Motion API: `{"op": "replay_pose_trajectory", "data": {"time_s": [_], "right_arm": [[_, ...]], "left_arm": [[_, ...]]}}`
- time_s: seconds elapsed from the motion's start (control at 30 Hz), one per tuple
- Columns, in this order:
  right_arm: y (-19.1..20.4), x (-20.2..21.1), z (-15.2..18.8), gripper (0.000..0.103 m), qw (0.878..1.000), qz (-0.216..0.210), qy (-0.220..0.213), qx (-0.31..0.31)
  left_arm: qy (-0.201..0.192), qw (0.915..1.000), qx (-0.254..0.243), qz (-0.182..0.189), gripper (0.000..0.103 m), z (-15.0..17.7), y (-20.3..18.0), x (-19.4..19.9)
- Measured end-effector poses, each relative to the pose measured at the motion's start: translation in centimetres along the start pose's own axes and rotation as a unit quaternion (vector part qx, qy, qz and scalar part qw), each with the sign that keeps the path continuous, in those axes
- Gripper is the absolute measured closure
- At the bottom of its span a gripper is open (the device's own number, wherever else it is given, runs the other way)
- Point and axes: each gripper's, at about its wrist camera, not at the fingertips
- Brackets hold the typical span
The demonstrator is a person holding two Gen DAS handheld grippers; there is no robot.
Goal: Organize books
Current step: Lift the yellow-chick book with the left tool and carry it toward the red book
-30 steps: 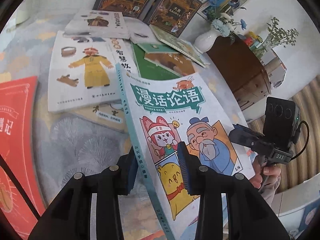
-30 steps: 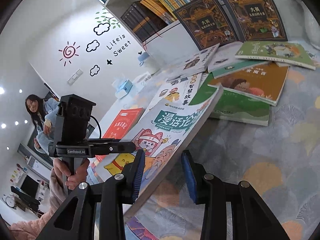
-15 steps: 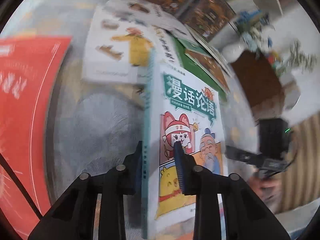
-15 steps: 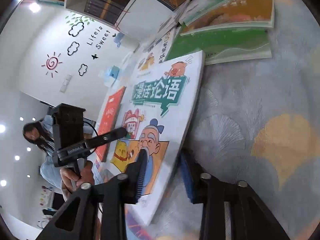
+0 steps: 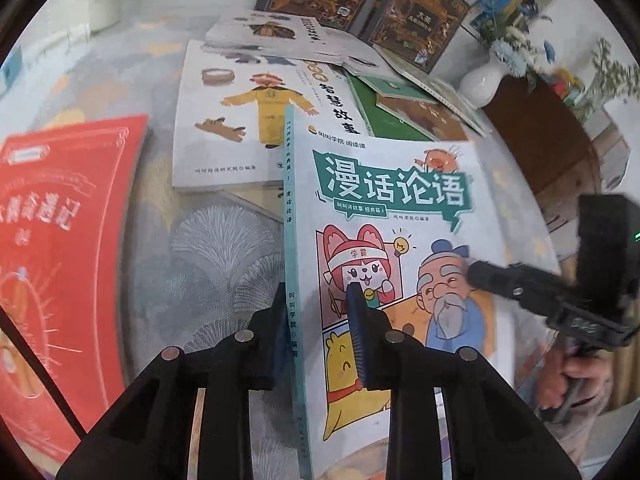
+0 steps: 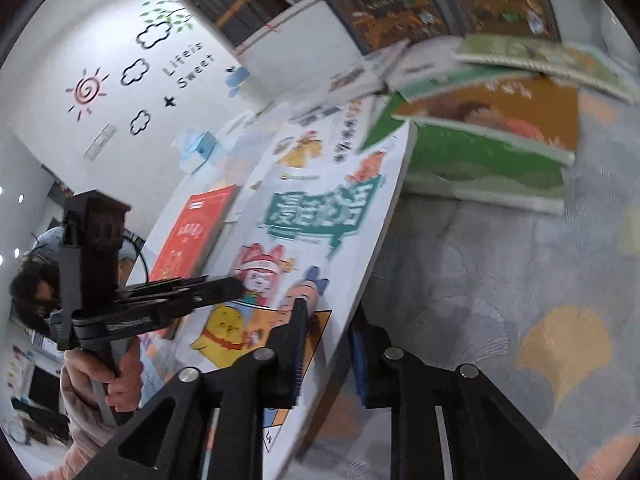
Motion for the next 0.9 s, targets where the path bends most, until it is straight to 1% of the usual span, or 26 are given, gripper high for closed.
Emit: {"op": "replay_pose_trajectory", "data": {"time_s": [0.1,0.2,0.3,0.5,0.67,0.9], "right_arm": [[1.9,0.7,-0.3,0.083,0.999,0.011,0.000,0.033],[3.1,1.1,-0.6,0.083,0.999,0.012,0.001,0.052],[3.8,1.2,-1.0,0.083,0.998,0.012,-0.002,0.056],[5.0,0.9,-1.9,0.083,0.998,0.009,-0.001,0.061],[6.2,0.5,-2.4,0.083,0.998,0.001,-0.006,0.066],[8.3,-0.8,-3.4,0.083,0.997,-0.011,-0.001,0.081]], "left_arm": [[0.003,0.9998,-0.017,-0.010,0.079,-0.2,-0.7,0.2],[0.000,0.9997,-0.022,-0.013,0.079,-0.4,-0.6,0.7],[-0.002,0.9999,-0.014,-0.002,0.079,-0.9,-0.1,1.3],[-0.018,0.9997,-0.018,-0.003,0.079,-1.5,0.6,2.9],[-0.025,0.9997,-0.003,0.007,0.079,-1.9,2.1,3.8],[-0.038,0.9993,0.006,-0.004,0.079,-2.3,4.0,5.1]]}}
Point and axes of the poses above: each gripper's, at about its wrist camera, not at the fingertips, and x roughly against the way its jaws point, y to its left, z to its underside, and after that the axes turned 5 degrees about -y, right-handed
